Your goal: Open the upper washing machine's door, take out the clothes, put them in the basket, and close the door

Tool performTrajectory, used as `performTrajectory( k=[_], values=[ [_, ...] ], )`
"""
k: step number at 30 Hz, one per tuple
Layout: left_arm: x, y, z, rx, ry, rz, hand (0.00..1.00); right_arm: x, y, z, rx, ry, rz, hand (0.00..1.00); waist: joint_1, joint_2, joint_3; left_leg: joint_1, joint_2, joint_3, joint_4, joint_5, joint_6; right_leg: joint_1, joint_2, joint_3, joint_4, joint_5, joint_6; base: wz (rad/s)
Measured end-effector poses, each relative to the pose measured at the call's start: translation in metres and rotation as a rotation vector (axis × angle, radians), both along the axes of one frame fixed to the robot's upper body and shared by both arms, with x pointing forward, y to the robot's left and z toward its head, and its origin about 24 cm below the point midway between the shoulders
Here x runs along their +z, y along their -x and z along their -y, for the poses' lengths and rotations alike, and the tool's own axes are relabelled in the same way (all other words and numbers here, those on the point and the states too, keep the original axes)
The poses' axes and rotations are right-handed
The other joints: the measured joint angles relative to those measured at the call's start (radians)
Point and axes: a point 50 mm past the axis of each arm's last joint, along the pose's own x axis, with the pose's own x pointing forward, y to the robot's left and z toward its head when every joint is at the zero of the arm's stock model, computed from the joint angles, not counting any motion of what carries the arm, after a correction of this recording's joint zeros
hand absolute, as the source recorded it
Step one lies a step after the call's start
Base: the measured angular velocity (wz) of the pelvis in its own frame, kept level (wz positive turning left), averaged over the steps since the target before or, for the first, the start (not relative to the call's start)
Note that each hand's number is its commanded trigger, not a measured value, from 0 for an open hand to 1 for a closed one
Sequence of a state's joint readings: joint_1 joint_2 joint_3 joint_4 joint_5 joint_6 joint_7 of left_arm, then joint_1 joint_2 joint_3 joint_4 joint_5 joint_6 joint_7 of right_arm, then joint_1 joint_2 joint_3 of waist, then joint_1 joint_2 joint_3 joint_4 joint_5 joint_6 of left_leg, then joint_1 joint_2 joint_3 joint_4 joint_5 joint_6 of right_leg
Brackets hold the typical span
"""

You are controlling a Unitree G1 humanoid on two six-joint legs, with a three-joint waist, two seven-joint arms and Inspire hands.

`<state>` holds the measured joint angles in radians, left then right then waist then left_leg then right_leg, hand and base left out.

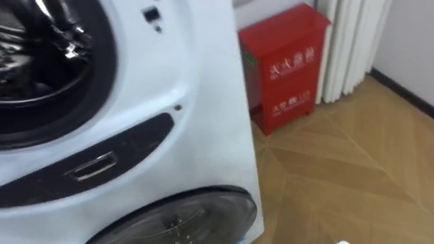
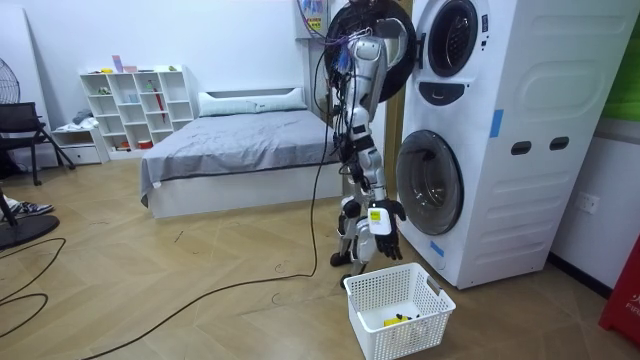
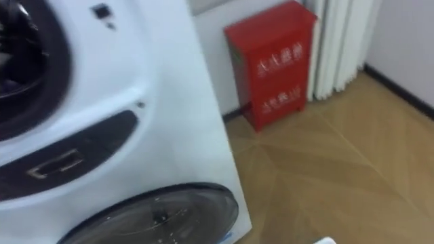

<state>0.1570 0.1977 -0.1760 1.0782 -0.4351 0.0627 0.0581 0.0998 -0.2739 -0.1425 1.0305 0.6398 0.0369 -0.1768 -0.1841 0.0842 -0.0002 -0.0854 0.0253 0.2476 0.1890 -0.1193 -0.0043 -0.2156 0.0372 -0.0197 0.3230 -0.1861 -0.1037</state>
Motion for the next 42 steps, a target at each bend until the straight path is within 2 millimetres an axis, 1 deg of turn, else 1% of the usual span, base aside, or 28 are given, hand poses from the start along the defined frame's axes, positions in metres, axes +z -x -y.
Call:
performTrajectory(
  k=[1,2,3,4,5,6,7,9,10,11,13,14,15,16,17,18,20,21,23,25,27,29,33,37,38,40,41,42],
  values=[
    [0.000,0.000,-0.001,-0.004,-0.007,-0.001,0.00,-0.002,0.003,-0.002,-0.005,-0.010,-0.011,0.00,0.002,-0.009,0.0001,0.007,0.000,-0.013,-0.003,0.000,0.000,0.014,-0.001,-0.009,-0.008,0.001,-0.001,0.34],
    [0.000,0.003,-0.003,-0.018,-0.021,-0.009,0.00,-0.007,0.011,-0.007,-0.020,-0.032,-0.042,0.00,0.003,-0.027,-0.0020,0.023,0.000,-0.033,-0.010,0.000,0.000,0.041,0.000,-0.021,-0.027,0.002,-0.003,0.46],
    [0.000,0.005,-0.004,-0.034,-0.031,-0.019,0.00,-0.012,0.024,-0.011,-0.034,-0.054,-0.084,0.00,0.004,-0.042,-0.0009,0.041,0.000,-0.051,-0.014,-0.001,-0.002,0.077,0.000,-0.038,-0.053,0.005,-0.005,0.47],
    [0.000,0.007,-0.004,-0.036,-0.032,-0.022,0.00,-0.014,0.029,-0.013,-0.040,-0.065,-0.100,0.00,0.008,-0.048,-0.0019,0.049,-0.001,-0.061,-0.017,-0.002,-0.004,0.094,0.001,-0.045,-0.067,0.008,-0.008,0.43],
    [0.000,0.010,-0.004,-0.033,-0.035,-0.029,0.00,-0.018,0.038,-0.017,-0.060,-0.088,-0.125,0.00,0.022,-0.061,-0.0075,0.064,-0.001,-0.068,-0.024,-0.005,-0.007,0.119,0.000,-0.059,-0.088,0.009,-0.007,0.34],
    [0.000,0.014,-0.006,-0.017,-0.039,-0.033,0.00,-0.021,0.046,-0.021,-0.077,-0.109,-0.147,0.00,0.029,-0.071,-0.0081,0.078,-0.002,-0.081,-0.026,-0.010,-0.013,0.144,0.000,-0.069,-0.105,0.009,-0.007,0.31],
    [0.000,0.015,-0.006,-0.010,-0.041,-0.037,0.00,-0.022,0.053,-0.023,-0.088,-0.119,-0.164,0.00,0.031,-0.075,-0.0088,0.083,-0.003,-0.091,-0.026,-0.011,-0.014,0.154,-0.001,-0.073,-0.112,0.009,-0.007,0.27],
    [0.000,0.018,-0.009,0.007,-0.058,-0.043,0.00,-0.025,0.065,-0.030,-0.101,-0.151,-0.195,0.00,0.057,-0.085,-0.0035,0.104,-0.006,-0.114,-0.028,-0.022,-0.014,0.195,-0.005,-0.098,-0.135,0.009,-0.005,0.25],
    [0.001,0.019,-0.010,0.018,-0.063,-0.042,0.00,-0.026,0.066,-0.032,-0.099,-0.157,-0.200,0.00,0.062,-0.086,-0.0025,0.108,-0.007,-0.120,-0.028,-0.025,-0.014,0.203,-0.005,-0.105,-0.140,0.008,-0.005,0.18],
    [0.001,0.019,-0.012,0.022,-0.073,-0.045,0.00,-0.027,0.069,-0.036,-0.083,-0.164,-0.216,0.00,0.078,-0.087,-0.0017,0.113,-0.007,-0.121,-0.028,-0.031,-0.015,0.209,-0.008,-0.115,-0.141,0.003,-0.003,0.18],
    [0.001,0.020,-0.013,0.024,-0.078,-0.045,0.00,-0.028,0.065,-0.039,-0.020,-0.169,-0.231,0.00,0.087,-0.089,0.0011,0.113,-0.012,-0.126,-0.028,-0.032,-0.015,0.215,-0.013,-0.124,-0.144,-0.002,0.001,0.17],
    [0.001,0.020,-0.013,0.029,-0.080,-0.046,0.00,-0.029,0.062,-0.041,0.037,-0.169,-0.239,0.00,0.101,-0.090,0.0014,0.115,-0.015,-0.147,-0.028,-0.032,-0.015,0.224,-0.014,-0.127,-0.153,-0.002,0.001,0.15],
    [0.001,0.021,-0.015,0.027,-0.086,-0.047,0.00,-0.030,0.060,-0.045,0.101,-0.168,-0.252,0.00,0.110,-0.094,0.0036,0.123,-0.019,-0.170,-0.028,-0.033,-0.015,0.239,-0.015,-0.135,-0.156,-0.002,0.002,0.15],
    [0.002,0.021,-0.015,0.023,-0.089,-0.049,0.00,-0.030,0.059,-0.046,0.125,-0.169,-0.253,0.00,0.113,-0.094,0.0044,0.126,-0.019,-0.173,-0.028,-0.035,-0.013,0.244,-0.015,-0.139,-0.156,-0.002,0.002,0.19],
    [0.002,0.022,-0.016,0.012,-0.095,-0.054,0.00,-0.030,0.055,-0.049,0.174,-0.170,-0.255,0.00,0.125,-0.094,0.0061,0.134,-0.019,-0.173,-0.028,-0.040,-0.009,0.255,-0.015,-0.146,-0.158,-0.003,0.003,0.12],
    [0.002,0.021,-0.015,-0.006,-0.102,-0.053,0.00,-0.030,0.046,-0.051,0.222,-0.168,-0.243,0.00,0.145,-0.095,0.0063,0.134,-0.019,-0.172,-0.028,-0.041,-0.009,0.256,-0.015,-0.146,-0.160,-0.005,0.004,0.08],
    [0.002,0.018,-0.015,-0.041,-0.116,-0.052,0.00,-0.030,0.034,-0.055,0.284,-0.164,-0.231,0.00,0.165,-0.099,0.0074,0.132,-0.020,-0.171,-0.028,-0.041,-0.009,0.261,-0.015,-0.147,-0.172,-0.005,0.004,0.05],
    [0.002,0.016,-0.015,-0.062,-0.128,-0.051,0.00,-0.030,0.030,-0.058,0.327,-0.165,-0.227,0.00,0.167,-0.102,0.0090,0.134,-0.021,-0.170,-0.028,-0.041,-0.009,0.267,-0.016,-0.150,-0.175,-0.006,0.005,0.15],
    [0.002,0.016,-0.015,-0.088,-0.149,-0.059,0.00,-0.029,0.021,-0.062,0.391,-0.168,-0.196,0.00,0.173,-0.107,0.0083,0.133,-0.023,-0.170,-0.028,-0.042,-0.009,0.271,-0.016,-0.154,-0.178,-0.007,0.007,0.16],
    [0.002,0.015,-0.015,-0.094,-0.160,-0.059,0.00,-0.029,0.016,-0.066,0.446,-0.170,-0.179,0.00,0.184,-0.113,0.0093,0.133,-0.023,-0.172,-0.028,-0.042,-0.009,0.276,-0.016,-0.157,-0.184,-0.007,0.007,0.08],
    [0.003,0.011,-0.016,-0.093,-0.173,-0.050,0.00,-0.031,0.016,-0.071,0.500,-0.182,-0.195,0.00,0.187,-0.119,0.0123,0.132,-0.023,-0.173,-0.028,-0.042,-0.009,0.286,-0.017,-0.174,-0.188,-0.007,0.007,0.20],
    [0.003,0.008,-0.015,-0.093,-0.176,-0.037,0.00,-0.032,0.019,-0.074,0.522,-0.197,-0.206,0.00,0.187,-0.119,0.0126,0.131,-0.024,-0.174,-0.028,-0.042,-0.009,0.286,-0.017,-0.176,-0.190,-0.007,0.007,0.14],
    [0.003,0.009,-0.013,-0.080,-0.207,-0.030,0.00,-0.035,0.027,-0.077,0.512,-0.219,-0.224,0.00,0.188,-0.123,0.0139,0.130,-0.023,-0.178,-0.029,-0.042,-0.009,0.291,-0.017,-0.176,-0.190,-0.008,0.007,0.00],
    [0.003,0.011,-0.013,-0.051,-0.245,-0.041,0.00,-0.035,0.033,-0.078,0.482,-0.230,-0.225,0.00,0.190,-0.123,0.0129,0.135,-0.022,-0.178,-0.025,-0.045,-0.010,0.294,-0.016,-0.171,-0.188,-0.008,0.007,-0.06],
    [0.003,0.013,-0.013,-0.046,-0.256,-0.050,0.00,-0.035,0.034,-0.078,0.470,-0.233,-0.224,0.00,0.195,-0.122,0.0132,0.140,-0.019,-0.175,-0.019,-0.050,-0.012,0.298,-0.013,-0.167,-0.187,-0.007,0.007,-0.09],
    [0.002,0.020,-0.015,-0.042,-0.268,-0.080,0.00,-0.036,0.035,-0.078,0.468,-0.231,-0.230,0.00,0.196,-0.117,0.0135,0.140,-0.010,-0.170,0.011,-0.074,-0.017,0.303,-0.005,-0.161,-0.187,-0.011,0.002,-0.11],
    [0.001,0.028,-0.017,-0.052,-0.285,-0.111,0.00,-0.036,0.035,-0.079,0.474,-0.230,-0.232,0.00,0.205,-0.114,0.0107,0.131,0.000,-0.173,0.047,-0.098,-0.022,0.305,0.003,-0.154,-0.182,-0.015,-0.002,-0.20],
    [0.001,0.035,-0.019,-0.061,-0.298,-0.137,0.00,-0.036,0.039,-0.079,0.474,-0.235,-0.239,0.00,0.212,-0.110,0.0140,0.112,0.007,-0.182,0.097,-0.115,-0.025,0.304,0.010,-0.147,-0.173,-0.017,-0.005,-0.19]
  ],
)
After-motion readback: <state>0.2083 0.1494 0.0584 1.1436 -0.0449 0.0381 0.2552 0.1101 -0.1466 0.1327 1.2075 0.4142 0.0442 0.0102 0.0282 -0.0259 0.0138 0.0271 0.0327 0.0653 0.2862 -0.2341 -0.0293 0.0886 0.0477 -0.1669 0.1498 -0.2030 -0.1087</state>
